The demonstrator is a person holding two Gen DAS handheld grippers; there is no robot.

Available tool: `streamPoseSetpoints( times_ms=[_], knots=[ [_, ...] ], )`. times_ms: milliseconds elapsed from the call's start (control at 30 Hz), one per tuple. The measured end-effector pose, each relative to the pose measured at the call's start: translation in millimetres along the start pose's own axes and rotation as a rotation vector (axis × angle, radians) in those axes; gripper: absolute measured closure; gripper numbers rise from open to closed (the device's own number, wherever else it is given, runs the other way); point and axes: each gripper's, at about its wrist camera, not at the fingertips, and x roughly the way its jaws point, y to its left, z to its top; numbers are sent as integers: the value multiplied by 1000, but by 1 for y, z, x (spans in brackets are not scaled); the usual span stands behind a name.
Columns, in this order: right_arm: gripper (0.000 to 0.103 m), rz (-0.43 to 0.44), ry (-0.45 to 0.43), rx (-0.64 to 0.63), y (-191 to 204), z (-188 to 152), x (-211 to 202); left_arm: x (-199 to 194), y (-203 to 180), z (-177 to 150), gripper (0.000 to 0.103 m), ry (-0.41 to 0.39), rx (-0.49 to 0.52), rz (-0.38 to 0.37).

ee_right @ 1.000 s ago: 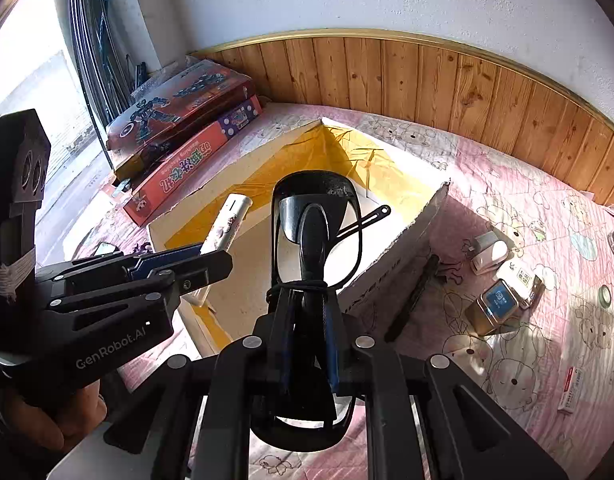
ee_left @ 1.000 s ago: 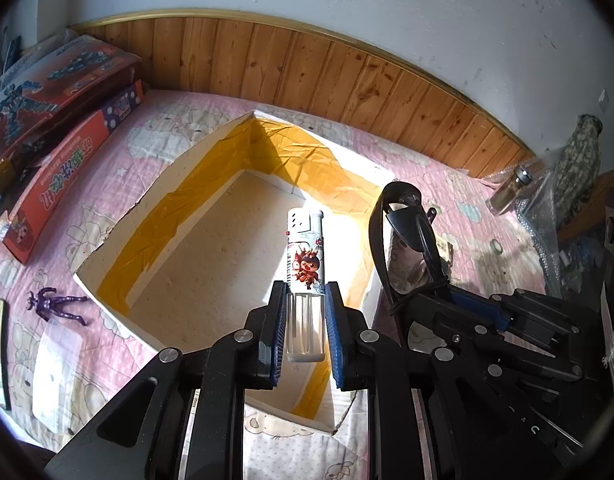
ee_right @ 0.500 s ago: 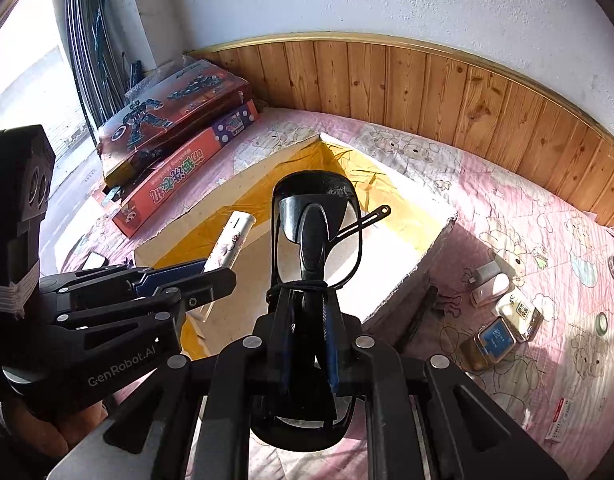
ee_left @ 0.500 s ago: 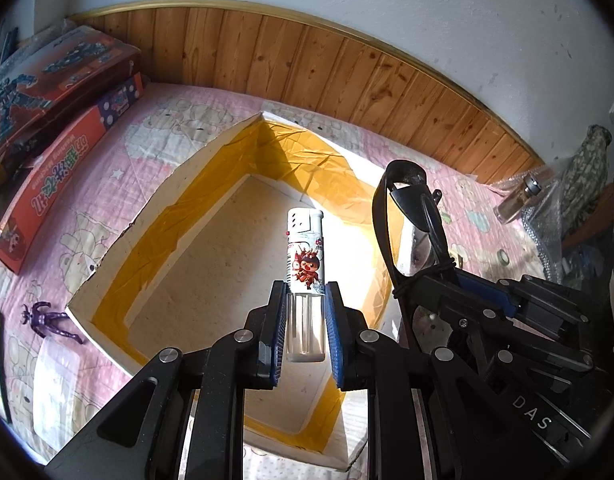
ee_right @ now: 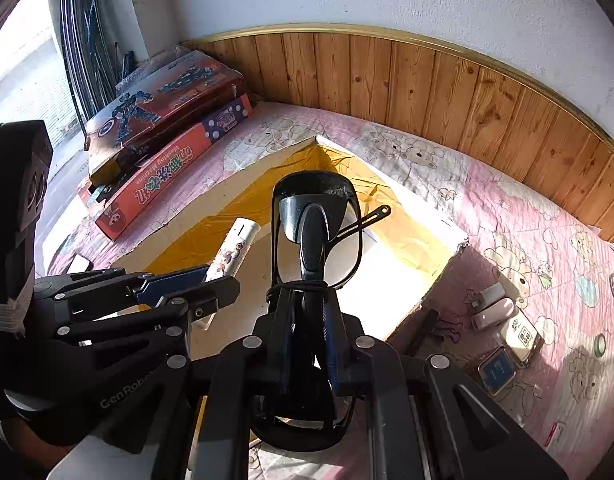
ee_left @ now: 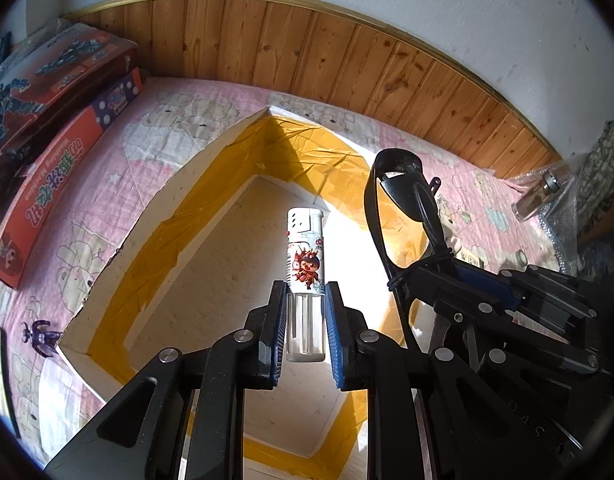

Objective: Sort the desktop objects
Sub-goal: 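Carry the lighter and glasses over the cardboard box with both grippers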

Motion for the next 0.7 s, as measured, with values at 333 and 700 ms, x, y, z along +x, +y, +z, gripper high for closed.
streamPoseSetpoints(
  times_ms=[333,700],
  knots=[
    [88,-21,31,-2,-8,14,26,20,4,13,84,36,-10,34],
    [88,-37,111,-40,-8,27,68,49,17,23,84,129,-55,48]
  ],
)
